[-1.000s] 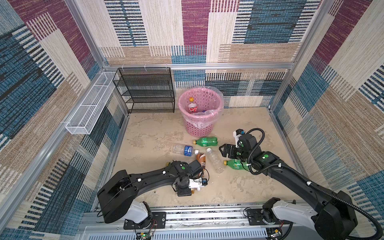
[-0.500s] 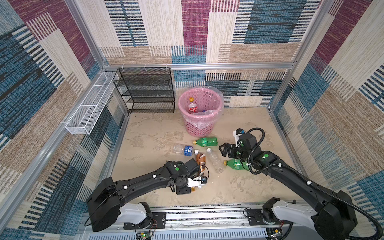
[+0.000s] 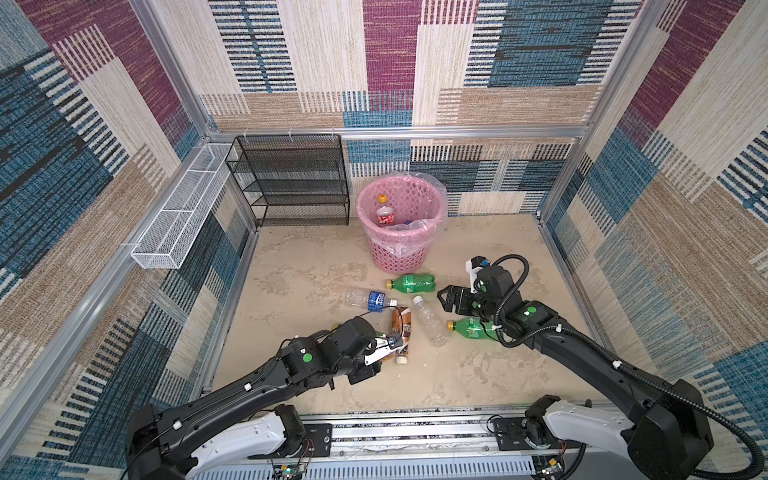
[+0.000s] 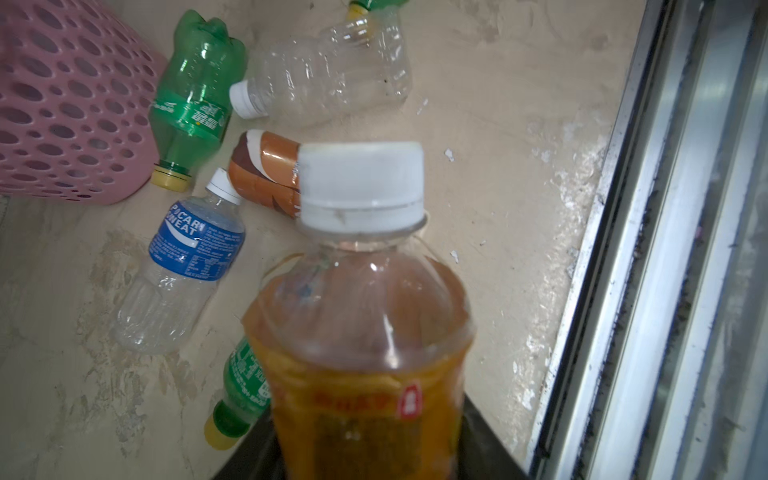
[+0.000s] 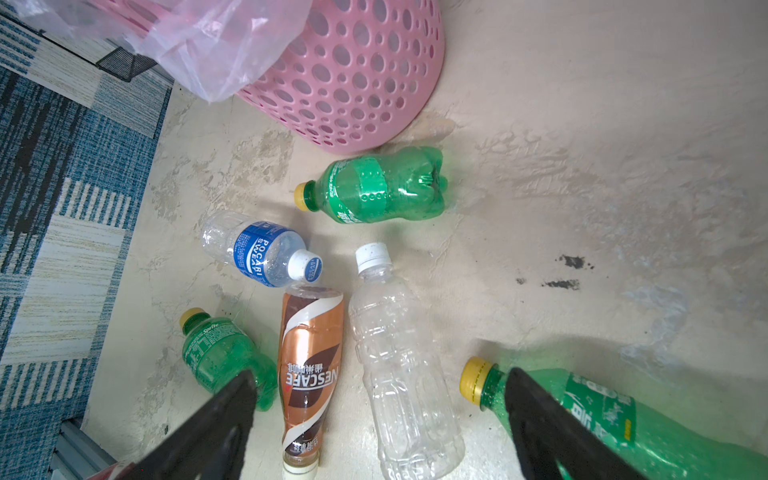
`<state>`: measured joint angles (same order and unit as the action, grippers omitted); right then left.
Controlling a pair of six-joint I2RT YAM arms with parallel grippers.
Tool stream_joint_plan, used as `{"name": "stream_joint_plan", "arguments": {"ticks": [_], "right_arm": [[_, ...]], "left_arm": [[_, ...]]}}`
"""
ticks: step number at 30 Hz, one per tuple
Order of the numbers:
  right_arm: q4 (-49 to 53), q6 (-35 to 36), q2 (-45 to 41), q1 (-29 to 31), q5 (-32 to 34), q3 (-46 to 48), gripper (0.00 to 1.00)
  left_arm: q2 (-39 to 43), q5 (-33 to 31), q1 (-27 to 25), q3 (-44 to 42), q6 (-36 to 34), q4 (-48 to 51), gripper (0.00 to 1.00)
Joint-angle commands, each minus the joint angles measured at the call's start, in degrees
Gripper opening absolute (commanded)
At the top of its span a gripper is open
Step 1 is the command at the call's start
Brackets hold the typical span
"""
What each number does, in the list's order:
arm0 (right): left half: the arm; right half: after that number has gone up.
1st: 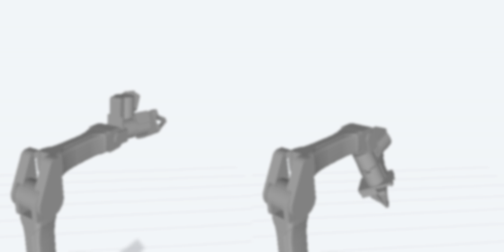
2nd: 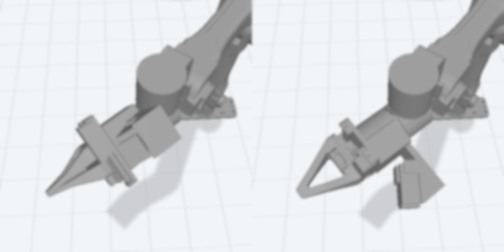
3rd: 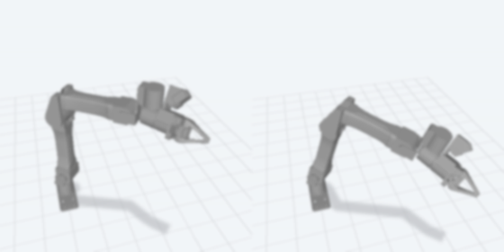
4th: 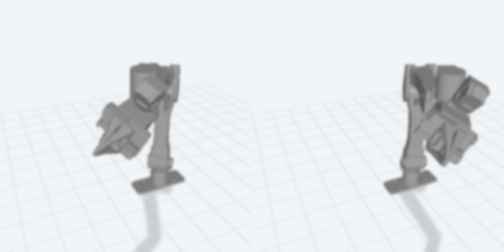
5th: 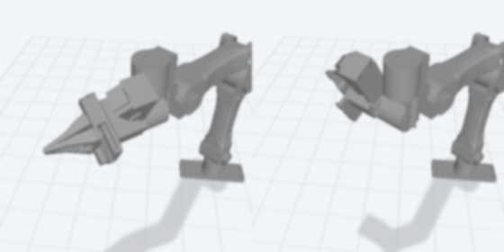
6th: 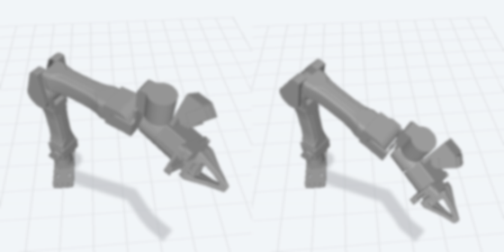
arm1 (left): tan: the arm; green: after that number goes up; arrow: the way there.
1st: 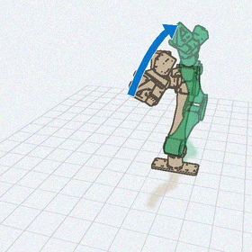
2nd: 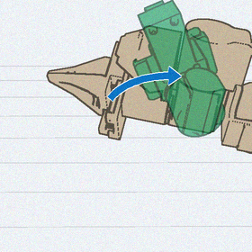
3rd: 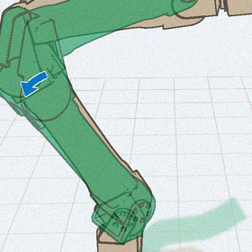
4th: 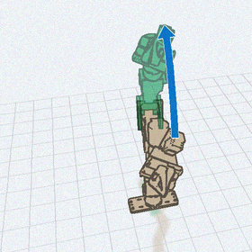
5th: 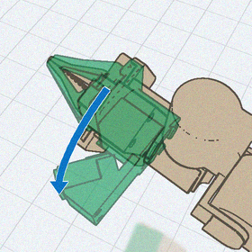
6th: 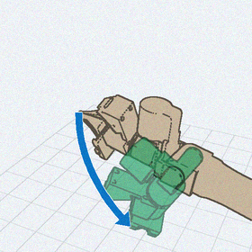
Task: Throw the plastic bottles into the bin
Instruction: 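Lift the tea bottle with the left gripper and drop it into the pink bin, then bring the left gripper back while the right gripper nears a green soda bottle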
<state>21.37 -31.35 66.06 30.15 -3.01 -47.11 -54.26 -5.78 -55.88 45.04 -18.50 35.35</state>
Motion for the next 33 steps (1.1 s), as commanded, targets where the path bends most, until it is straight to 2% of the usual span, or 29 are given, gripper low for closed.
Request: {"name": "stream_joint_plan", "arguments": {"ticks": [1,4,7,9,11,12,14,16,18,21,24,26,30,33], "right_arm": [[-0.5,-0.6,-0.5,0.0,-0.3,0.2,0.94],[0.0,-0.7,-1.2,0.0,-0.2,0.3,0.94],[0.9,-1.2,-3.2,0.0,0.7,0.7,0.94],[1.7,-1.5,-4.6,0.0,1.2,0.9,0.93],[2.7,-1.6,-5.7,0.0,1.7,0.8,0.93],[3.3,-1.7,-6.2,-0.1,1.9,0.6,0.93],[4.4,-1.7,-6.9,-0.1,2.3,0.0,0.93],[5.4,-1.9,-7.8,-0.1,2.9,-0.5,0.93],[6.0,-2.2,-8.7,-0.2,3.3,-0.6,0.93],[6.5,-2.8,-9.8,-0.2,3.6,-0.5,0.93],[6.3,-3.1,-9.8,-0.3,2.8,-0.5,0.93],[5.9,-2.8,-8.9,-0.3,1.9,-0.6,0.94],[5.1,-1.0,-4.6,-2.3,0.1,-2.0,0.95],[4.1,0.7,-2.1,-4.5,-1.7,-4.1,0.94]], "left_arm": [[0.2,0.6,1.4,0.4,4.6,-8.9,0.52],[-2.2,4.2,5.8,3.7,5.8,-13.2,0.53],[-6.7,10.9,13.8,11.6,8.7,-18.0,0.53],[-11.9,15.8,18.6,21.0,10.4,-22.0,0.51],[-19.2,17.6,20.8,34.9,9.5,-22.4,0.51],[-23.7,17.4,21.4,43.9,8.9,-22.1,0.55],[-31.3,16.8,22.5,58.8,9.4,-22.7,0.73],[-38.4,16.1,23.3,73.2,11.0,-22.3,0.81],[-43.2,14.7,23.4,84.1,12.3,-21.3,0.89],[-46.0,10.8,23.5,92.7,12.8,-20.6,0.93],[-46.7,8.6,24.9,95.1,15.2,-19.3,0.92],[-45.0,8.4,25.0,91.4,15.8,-19.2,0.90],[-35.9,8.2,25.0,70.8,18.7,-27.4,0.90],[-30.5,6.2,25.0,59.4,20.1,-29.1,0.90]]}}
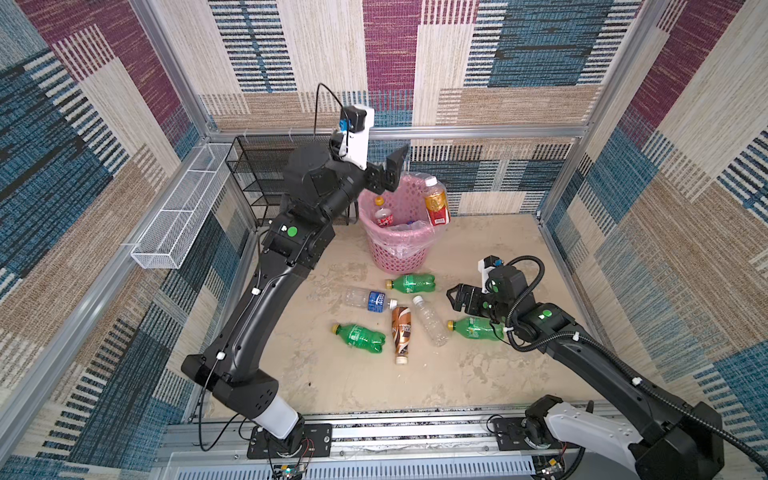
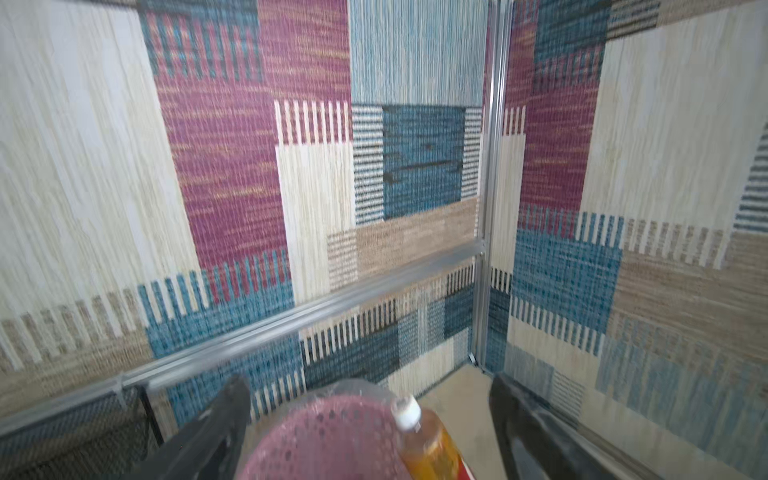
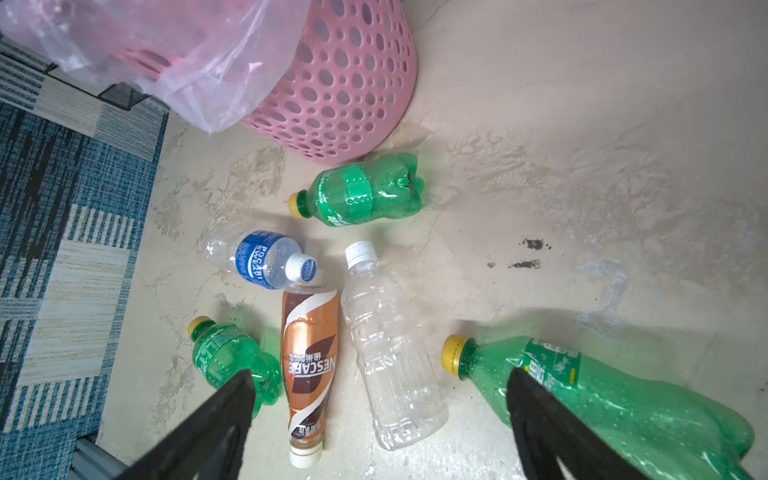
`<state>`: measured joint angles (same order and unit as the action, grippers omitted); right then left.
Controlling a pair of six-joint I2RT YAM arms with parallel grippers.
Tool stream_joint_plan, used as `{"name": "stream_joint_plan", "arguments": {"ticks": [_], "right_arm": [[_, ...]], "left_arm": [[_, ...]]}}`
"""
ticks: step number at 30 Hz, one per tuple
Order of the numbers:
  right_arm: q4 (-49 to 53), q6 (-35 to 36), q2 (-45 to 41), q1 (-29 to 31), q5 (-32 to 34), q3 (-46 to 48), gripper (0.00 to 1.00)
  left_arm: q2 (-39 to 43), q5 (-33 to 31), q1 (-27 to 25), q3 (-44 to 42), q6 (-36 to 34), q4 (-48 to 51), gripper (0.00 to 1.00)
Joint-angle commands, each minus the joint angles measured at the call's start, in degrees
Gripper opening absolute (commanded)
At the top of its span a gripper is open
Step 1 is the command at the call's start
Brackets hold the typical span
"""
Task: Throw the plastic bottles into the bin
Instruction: 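Bring the left gripper back while the right gripper nears a green soda bottle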
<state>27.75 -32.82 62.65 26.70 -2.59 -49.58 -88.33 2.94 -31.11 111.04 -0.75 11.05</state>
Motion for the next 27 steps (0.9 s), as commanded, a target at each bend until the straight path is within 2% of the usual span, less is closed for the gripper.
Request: {"name": "stream_joint_plan", "arguments": {"ticks": [1,7,12,17,27], "right_arm": [[-2.1,3.2,2.3,-1.8,-1.9,-3.1,0.94],[-2.8,11.8,14.5,-9.6,-2.1,-18.8,0.93],[-3.1,13.1,21.3,-10.4,-3.4,-27.4,0.90],[-2.6,11.4,20.5,-10.4,-4.4,-25.5,0.89],[5.2,8.3,11.6,-10.4,-3.2,-13.9,0.90]], "left_arm": [[5.5,-3.2,0.3,-10.4,2.6,-5.7,0.90],[15.4,-6.3,0.5,-27.8,4.6,-7.9,0.90],[22.7,-8.2,1.0,-36.5,4.9,-5.2,0.89],[29.2,-9.3,1.3,-42.9,5.0,-0.7,0.89],[39.0,-8.5,1.4,-56.0,9.7,4.8,0.88]]}}
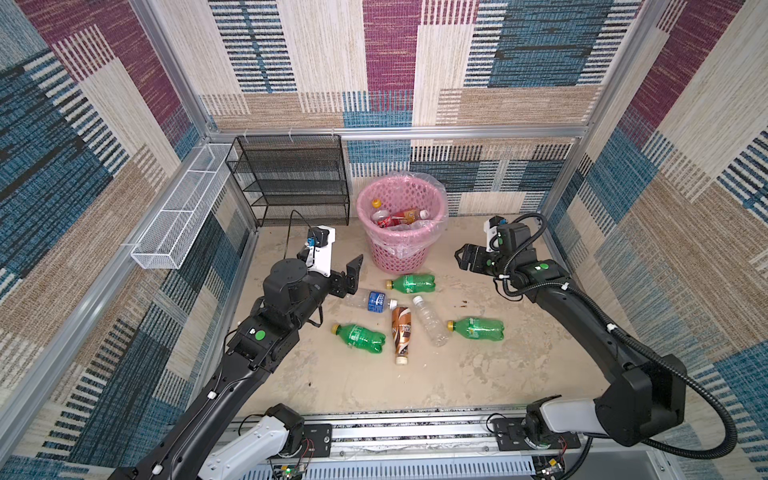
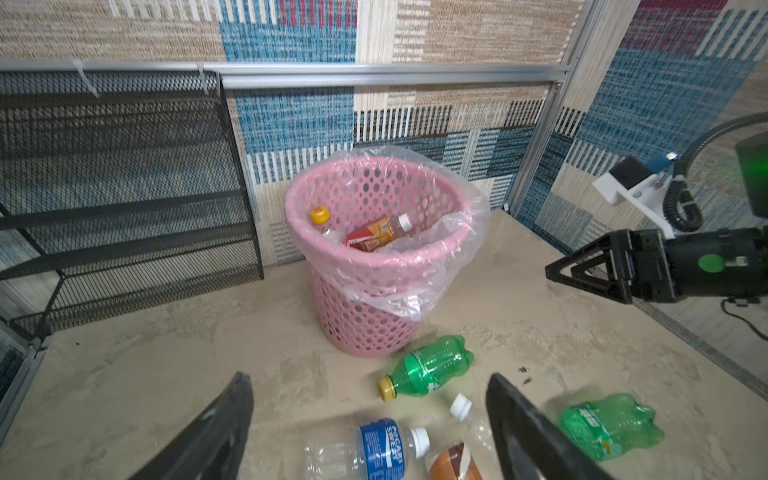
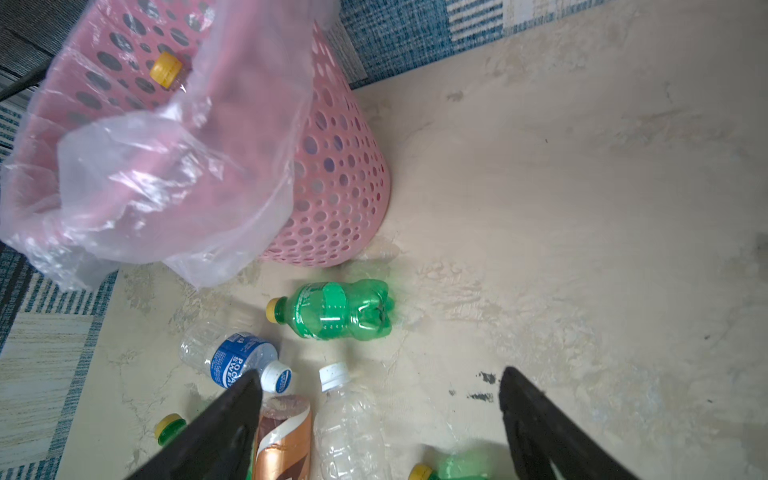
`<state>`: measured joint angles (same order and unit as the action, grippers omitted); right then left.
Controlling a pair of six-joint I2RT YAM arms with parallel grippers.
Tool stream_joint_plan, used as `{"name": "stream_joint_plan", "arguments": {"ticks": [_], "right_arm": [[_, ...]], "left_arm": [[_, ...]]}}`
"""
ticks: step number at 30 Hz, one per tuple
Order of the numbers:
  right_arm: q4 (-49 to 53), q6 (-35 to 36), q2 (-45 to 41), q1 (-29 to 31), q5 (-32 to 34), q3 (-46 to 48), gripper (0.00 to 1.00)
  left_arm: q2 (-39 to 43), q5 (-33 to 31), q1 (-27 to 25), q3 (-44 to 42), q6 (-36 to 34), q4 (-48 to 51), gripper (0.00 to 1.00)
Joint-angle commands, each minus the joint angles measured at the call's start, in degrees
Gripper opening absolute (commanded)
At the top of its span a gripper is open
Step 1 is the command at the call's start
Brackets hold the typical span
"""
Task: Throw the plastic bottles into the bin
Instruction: 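Bring the left gripper back while the right gripper nears a green soda bottle, then lower the right gripper onto the yellow-capped green soda bottle and grasp it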
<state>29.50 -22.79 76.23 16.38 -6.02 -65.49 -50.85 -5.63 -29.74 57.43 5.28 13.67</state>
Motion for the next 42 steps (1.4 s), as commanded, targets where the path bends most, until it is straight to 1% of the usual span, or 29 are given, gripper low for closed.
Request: {"name": "stream_joint_plan", "arguments": {"ticks": [1,6,9,15,21,28,35,42], "right_arm": [[4.2,-2.1,-2.9,0.0,0.1,3.3,0.91],[8.3,-5.4,-8.2,0.0,-0.2,9.1,0.91],[10.7,-6.0,-10.2,0.0,-0.3,11.5,0.91],[14.0,-7.5,-13.9,0.0,0.8,15.0,0.91],[15.3,-8.4,-15.6,0.0,0.6,16.7,0.91],[15.7,-7.1,-14.3,0.0,0.8,17.1,0.91],[15.2,-4.1,-11.8,0.1,0.8,16.8,0.91],[17.2,-2.4,-9.3,1.1,2.9,14.8,0.92]], "left_arm": [[2.3,0.1,0.1,-3.7,4.2,2.5,0.88],[5.6,0.0,0.1,-8.8,6.2,4.8,0.87],[7.2,0.3,0.1,-11.1,7.4,5.3,0.87],[8.9,0.8,0.1,-14.3,9.4,6.2,0.86],[9.0,1.5,0.1,-15.9,9.9,5.1,0.86],[8.9,2.2,0.1,-16.9,10.3,4.0,0.86],[8.7,2.6,0.1,-17.4,10.4,4.0,0.86],[8.1,2.9,0.1,-17.7,10.5,3.1,0.86]]}}
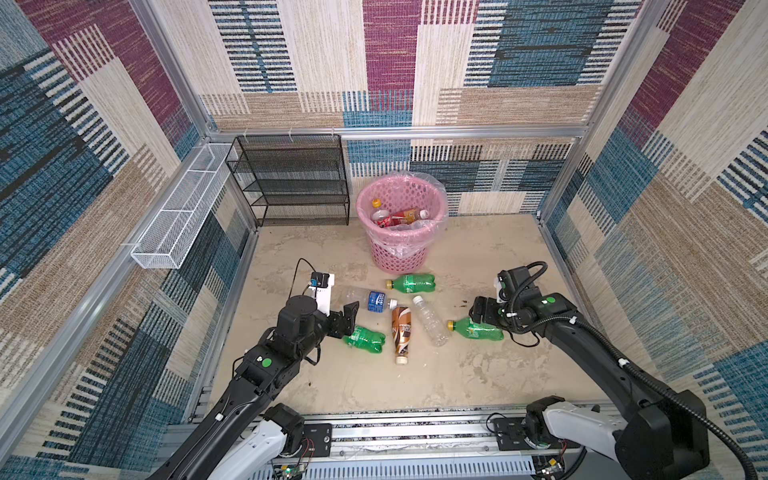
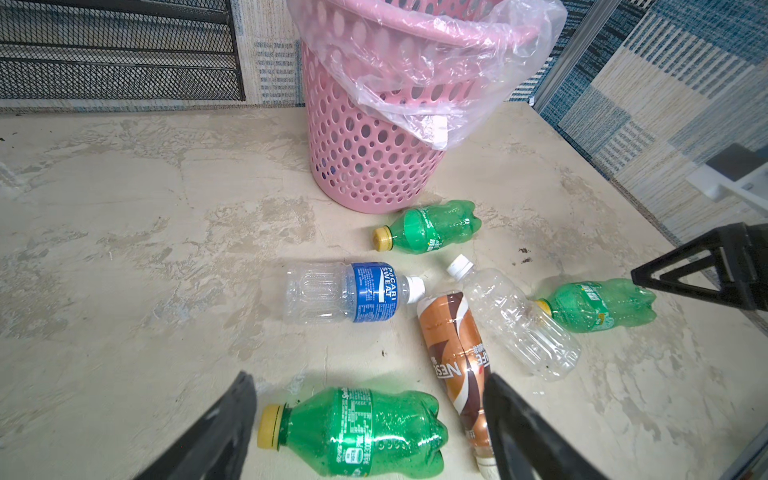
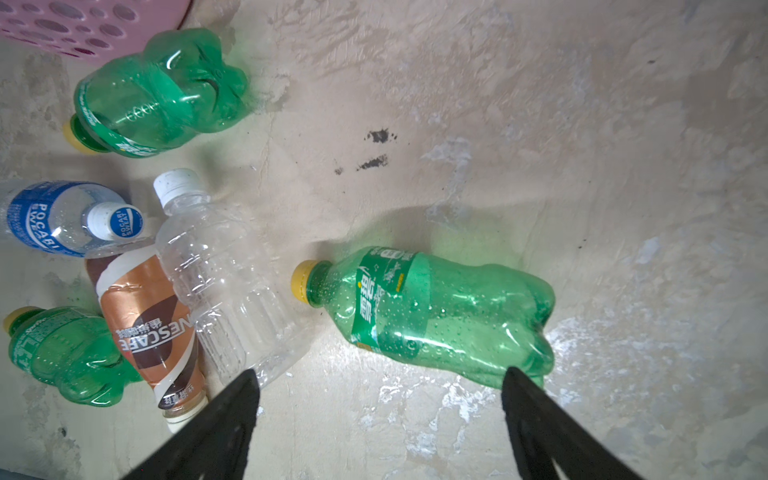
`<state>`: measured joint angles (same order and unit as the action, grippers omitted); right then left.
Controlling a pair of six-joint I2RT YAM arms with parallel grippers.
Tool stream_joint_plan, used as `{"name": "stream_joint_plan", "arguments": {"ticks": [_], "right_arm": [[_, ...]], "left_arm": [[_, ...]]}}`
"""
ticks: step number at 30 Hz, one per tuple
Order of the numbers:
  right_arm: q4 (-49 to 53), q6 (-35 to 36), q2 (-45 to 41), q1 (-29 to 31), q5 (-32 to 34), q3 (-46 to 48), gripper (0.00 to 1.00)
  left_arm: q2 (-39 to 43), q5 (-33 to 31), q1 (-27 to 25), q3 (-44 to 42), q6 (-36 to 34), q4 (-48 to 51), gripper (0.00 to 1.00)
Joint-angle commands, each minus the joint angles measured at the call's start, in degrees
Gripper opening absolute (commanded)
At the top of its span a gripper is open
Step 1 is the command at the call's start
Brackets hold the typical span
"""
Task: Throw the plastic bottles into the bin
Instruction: 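Lower the right gripper onto the yellow-capped green soda bottle and grasp it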
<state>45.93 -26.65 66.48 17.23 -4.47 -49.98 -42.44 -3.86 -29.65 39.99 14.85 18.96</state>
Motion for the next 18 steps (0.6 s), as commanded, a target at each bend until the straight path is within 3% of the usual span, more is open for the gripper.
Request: {"name": "stream_joint_plan", "arguments": {"ticks": [1,10,18], "right_arm": [[0.8,1.7,0.8,0.4,1.6,-1.0,0.92],[-4.5,12.3,2.1,2.1,0.0,-5.7,0.90],[-11.7,34.7,-0.2,3.0,1.1,-7.3,0.88]], "left_arm": [[-0.6,1.3,0.0,-0.3,0.9,-2.4,0.86],[-1.0,1.6,0.0,-0.5,0.7,-2.8,0.86],[0.2,0.9,0.0,-1.1,0.3,-2.4,0.85]]}}
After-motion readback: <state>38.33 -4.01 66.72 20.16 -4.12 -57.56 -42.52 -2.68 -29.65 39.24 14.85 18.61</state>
